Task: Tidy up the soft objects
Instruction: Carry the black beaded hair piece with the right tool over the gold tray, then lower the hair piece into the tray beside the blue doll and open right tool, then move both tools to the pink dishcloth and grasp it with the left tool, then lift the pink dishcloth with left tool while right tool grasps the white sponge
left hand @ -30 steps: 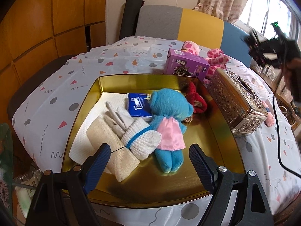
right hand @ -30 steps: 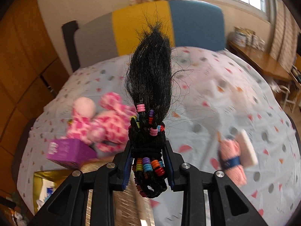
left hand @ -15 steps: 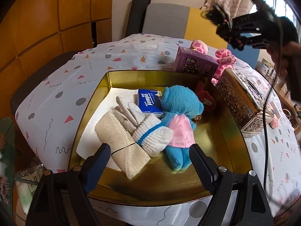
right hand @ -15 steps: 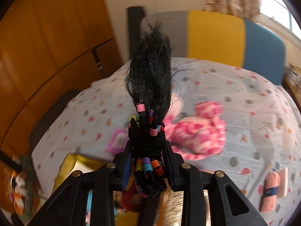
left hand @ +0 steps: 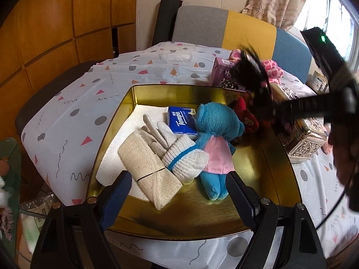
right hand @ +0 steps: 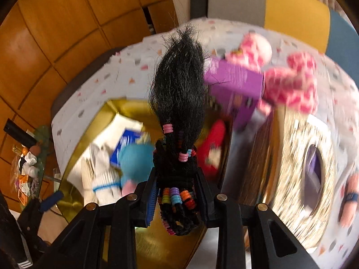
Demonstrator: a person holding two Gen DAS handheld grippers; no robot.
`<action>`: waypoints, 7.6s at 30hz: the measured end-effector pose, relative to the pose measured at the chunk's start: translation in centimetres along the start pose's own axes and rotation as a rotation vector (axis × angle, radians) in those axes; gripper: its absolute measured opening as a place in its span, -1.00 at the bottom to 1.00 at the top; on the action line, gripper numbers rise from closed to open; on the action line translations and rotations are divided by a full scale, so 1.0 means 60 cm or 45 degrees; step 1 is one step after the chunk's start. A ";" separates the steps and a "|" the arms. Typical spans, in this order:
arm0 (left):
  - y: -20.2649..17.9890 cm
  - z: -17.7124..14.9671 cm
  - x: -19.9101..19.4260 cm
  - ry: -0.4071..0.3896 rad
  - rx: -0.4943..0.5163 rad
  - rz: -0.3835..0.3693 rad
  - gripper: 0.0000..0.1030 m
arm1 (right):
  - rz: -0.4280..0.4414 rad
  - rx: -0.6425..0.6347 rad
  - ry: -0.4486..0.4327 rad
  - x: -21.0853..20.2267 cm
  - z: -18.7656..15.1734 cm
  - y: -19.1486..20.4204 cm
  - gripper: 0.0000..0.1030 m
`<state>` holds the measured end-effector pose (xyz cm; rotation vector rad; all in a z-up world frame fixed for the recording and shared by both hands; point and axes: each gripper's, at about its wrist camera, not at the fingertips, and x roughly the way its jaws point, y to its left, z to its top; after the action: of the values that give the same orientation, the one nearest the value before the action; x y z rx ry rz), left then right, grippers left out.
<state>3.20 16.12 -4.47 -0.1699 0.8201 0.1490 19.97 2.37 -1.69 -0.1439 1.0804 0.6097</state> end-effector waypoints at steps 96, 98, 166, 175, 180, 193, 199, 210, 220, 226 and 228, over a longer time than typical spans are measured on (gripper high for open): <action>-0.039 -0.006 -0.050 -0.128 0.099 0.067 0.96 | -0.541 0.454 -0.477 -0.217 -0.268 -0.188 0.70; -0.049 -0.007 -0.051 -0.128 0.121 0.061 0.96 | -0.563 0.502 -0.480 -0.236 -0.276 -0.225 0.70; -0.882 0.110 0.348 0.356 0.617 -0.503 0.15 | -0.276 1.420 -0.635 -0.323 -0.456 -0.559 0.65; -0.854 0.097 0.323 0.324 0.686 -0.438 -0.35 | -0.353 1.385 -0.538 -0.310 -0.450 -0.559 0.04; -0.808 0.062 0.289 0.286 0.666 -0.447 -0.34 | -0.334 1.387 -0.518 -0.303 -0.449 -0.560 -0.03; -0.765 0.025 0.265 0.146 0.731 -0.533 -0.30 | -0.399 1.086 -0.375 -0.290 -0.344 -0.581 -0.03; -0.761 0.025 0.267 0.141 0.712 -0.556 -0.30 | -0.418 0.876 -0.281 -0.247 -0.242 -0.632 -0.03; -0.756 0.025 0.271 0.136 0.683 -0.587 -0.26 | -0.547 0.829 -0.120 -0.156 -0.214 -0.685 -0.65; -0.763 0.020 0.263 0.117 0.725 -0.537 -0.29 | -0.237 1.130 -0.131 -0.192 -0.405 -0.615 -0.66; -0.774 0.037 0.262 0.247 0.717 -0.471 -0.36 | -0.211 1.169 -0.200 -0.192 -0.418 -0.630 -0.63; -0.775 0.052 0.258 0.316 0.659 -0.479 -0.36 | -0.265 1.122 -0.187 -0.192 -0.412 -0.622 -0.63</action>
<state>25.05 -27.61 -9.48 0.1506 1.0314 -0.4449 16.71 -42.94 -10.37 0.5409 1.0868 -0.0762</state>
